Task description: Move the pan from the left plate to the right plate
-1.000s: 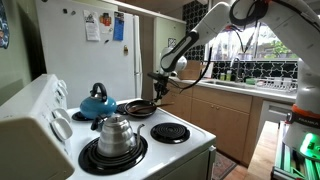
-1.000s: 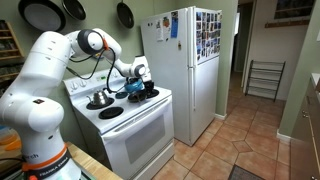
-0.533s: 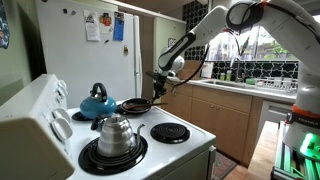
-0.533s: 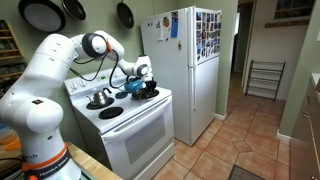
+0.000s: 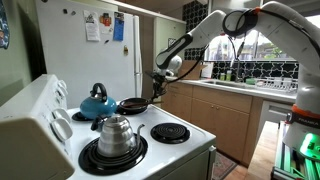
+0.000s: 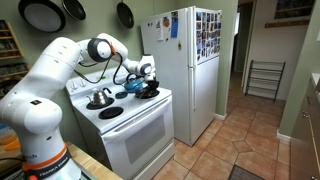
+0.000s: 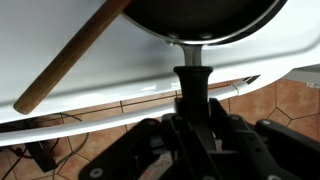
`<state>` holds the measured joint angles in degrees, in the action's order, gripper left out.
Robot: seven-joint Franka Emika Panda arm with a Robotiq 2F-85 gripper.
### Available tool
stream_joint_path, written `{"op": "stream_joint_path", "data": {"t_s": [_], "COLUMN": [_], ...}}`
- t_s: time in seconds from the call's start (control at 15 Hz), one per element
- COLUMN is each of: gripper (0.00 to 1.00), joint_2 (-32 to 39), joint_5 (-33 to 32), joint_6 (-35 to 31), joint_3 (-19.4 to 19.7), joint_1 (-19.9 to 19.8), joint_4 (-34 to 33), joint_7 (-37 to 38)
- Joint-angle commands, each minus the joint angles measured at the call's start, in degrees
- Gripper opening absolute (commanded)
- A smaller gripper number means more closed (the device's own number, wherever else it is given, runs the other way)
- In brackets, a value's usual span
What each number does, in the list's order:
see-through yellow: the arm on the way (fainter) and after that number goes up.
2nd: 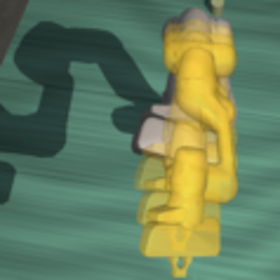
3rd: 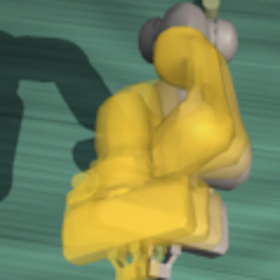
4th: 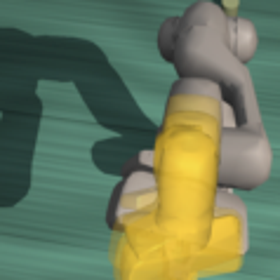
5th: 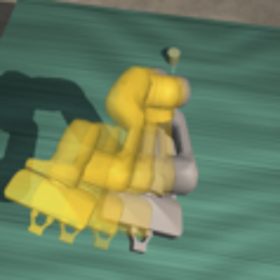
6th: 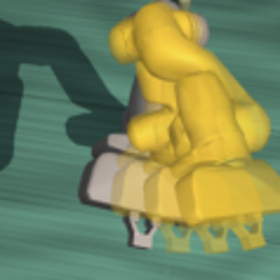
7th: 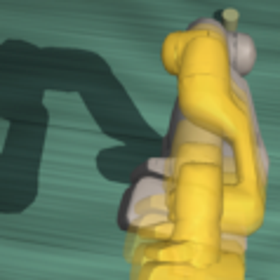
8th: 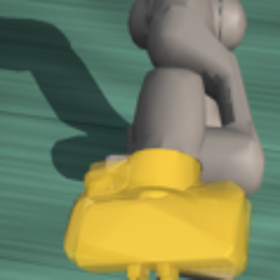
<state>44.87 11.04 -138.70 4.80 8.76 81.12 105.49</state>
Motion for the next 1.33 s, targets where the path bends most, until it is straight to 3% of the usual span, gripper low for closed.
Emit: {"op": "stream_joint_path", "data": {"t_s": [0.0,0.53,1.0,1.13,1.27], "gripper": [0.07,0.07,0.07,0.54,0.58], "joint_2": [3.6,8.6,11.1,11.2,11.2], "joint_5": [1.6,1.0,0.0,-0.5,-0.7], "joint_6": [3.0,10.7,12.2,12.4,12.3], "joint_3": [-1.5,-2.3,-1.8,-1.4,-1.4], "joint_1": [-1.8,-2.2,-2.0,-1.9,-1.9], "joint_4": [-6.4,-16.4,-20.5,-20.8,-20.8], "joint_7": [2.6,5.5,7.2,7.1,7.0]}}
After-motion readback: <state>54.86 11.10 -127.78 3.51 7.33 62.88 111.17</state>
